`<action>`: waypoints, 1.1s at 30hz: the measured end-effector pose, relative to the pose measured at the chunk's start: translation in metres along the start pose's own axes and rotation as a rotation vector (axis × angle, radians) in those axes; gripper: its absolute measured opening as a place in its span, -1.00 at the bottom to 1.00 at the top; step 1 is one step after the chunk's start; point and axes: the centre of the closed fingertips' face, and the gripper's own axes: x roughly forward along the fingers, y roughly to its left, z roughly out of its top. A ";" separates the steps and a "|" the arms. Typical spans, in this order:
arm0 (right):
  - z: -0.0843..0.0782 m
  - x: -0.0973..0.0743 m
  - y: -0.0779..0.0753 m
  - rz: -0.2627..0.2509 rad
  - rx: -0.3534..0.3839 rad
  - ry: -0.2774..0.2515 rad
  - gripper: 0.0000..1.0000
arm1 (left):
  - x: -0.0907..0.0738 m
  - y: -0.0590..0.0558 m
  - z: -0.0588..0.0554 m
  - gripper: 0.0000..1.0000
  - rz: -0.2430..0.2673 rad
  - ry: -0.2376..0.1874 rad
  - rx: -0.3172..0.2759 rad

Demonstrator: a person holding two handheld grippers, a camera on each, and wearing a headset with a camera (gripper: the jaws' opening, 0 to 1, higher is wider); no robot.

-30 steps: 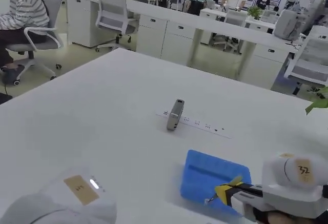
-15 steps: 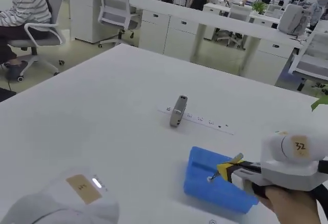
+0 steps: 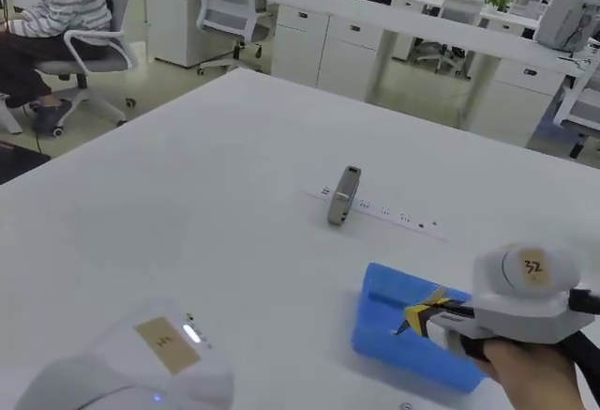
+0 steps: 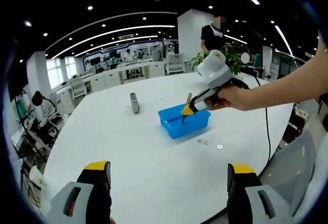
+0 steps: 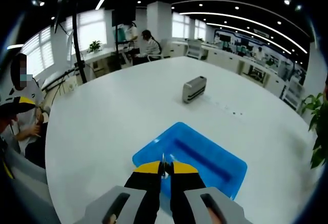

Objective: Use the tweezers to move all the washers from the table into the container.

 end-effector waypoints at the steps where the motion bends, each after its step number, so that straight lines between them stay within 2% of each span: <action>1: -0.001 0.001 0.000 0.003 0.003 0.003 -0.97 | 0.001 0.000 0.000 0.93 -0.001 0.002 -0.002; 13: -0.011 0.019 -0.002 0.010 0.014 0.039 -0.97 | 0.007 0.002 -0.004 0.91 -0.004 0.021 -0.018; 25: -0.010 0.024 -0.004 0.001 -0.008 0.038 -0.97 | 0.010 0.005 -0.011 0.91 0.004 0.044 -0.027; 33: -0.011 0.024 -0.004 0.001 -0.008 0.039 -0.97 | 0.010 0.004 -0.012 0.90 0.001 0.048 -0.022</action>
